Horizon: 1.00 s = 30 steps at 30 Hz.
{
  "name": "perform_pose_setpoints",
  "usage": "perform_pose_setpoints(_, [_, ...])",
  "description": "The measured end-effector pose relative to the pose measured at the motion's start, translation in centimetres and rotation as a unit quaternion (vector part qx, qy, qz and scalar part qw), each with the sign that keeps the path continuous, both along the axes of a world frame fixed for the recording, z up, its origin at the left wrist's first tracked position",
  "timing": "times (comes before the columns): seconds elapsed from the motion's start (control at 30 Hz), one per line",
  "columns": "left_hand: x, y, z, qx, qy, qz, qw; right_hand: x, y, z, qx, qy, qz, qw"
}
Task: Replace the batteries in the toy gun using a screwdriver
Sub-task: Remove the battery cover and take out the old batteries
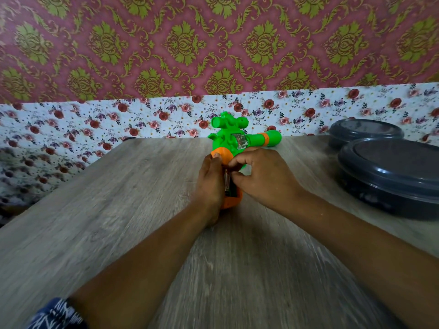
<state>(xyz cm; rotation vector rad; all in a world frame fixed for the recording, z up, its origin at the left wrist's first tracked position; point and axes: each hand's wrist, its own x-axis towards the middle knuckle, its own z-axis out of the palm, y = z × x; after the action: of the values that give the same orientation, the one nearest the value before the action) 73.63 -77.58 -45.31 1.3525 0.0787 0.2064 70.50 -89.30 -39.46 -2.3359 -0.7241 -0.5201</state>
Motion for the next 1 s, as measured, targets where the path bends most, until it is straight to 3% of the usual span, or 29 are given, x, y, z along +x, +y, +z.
perform_pose_setpoints(0.37, [-1.2,-0.5,0.8,0.025,-0.025,0.029,0.999,0.3,-0.1,-0.6,0.028,-0.006,0.024,0.999])
perform_pose_setpoints(0.67, [-2.1,-0.7,1.3,0.115,-0.053,0.048,0.991,0.8,-0.4,-0.6,0.086,0.069,0.048,0.993])
perform_pose_setpoints(1.0, [-2.5,-0.9,1.8,0.081,-0.03,0.058,0.995,0.7,0.0,-0.8,0.081,0.049,0.04,0.995])
